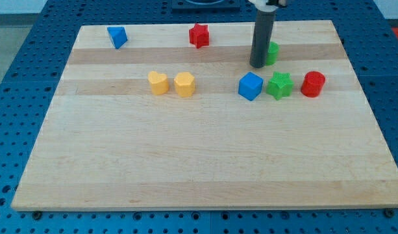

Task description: Move the green circle parallel to red star

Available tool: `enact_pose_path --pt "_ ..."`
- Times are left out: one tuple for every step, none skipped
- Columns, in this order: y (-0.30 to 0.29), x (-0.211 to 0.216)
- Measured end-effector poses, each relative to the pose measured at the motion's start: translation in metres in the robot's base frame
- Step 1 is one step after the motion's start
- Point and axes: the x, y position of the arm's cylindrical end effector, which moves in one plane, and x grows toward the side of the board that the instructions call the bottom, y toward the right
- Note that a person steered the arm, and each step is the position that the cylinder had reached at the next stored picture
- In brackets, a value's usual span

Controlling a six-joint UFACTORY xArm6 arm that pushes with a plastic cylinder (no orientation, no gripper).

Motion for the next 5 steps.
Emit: enact_pose_path --pt "0.012 -0.007" --pt "0.025 -0.009" --pt "0.035 -0.018" --pt "0.041 -0.028" --pt "0.044 -0.039"
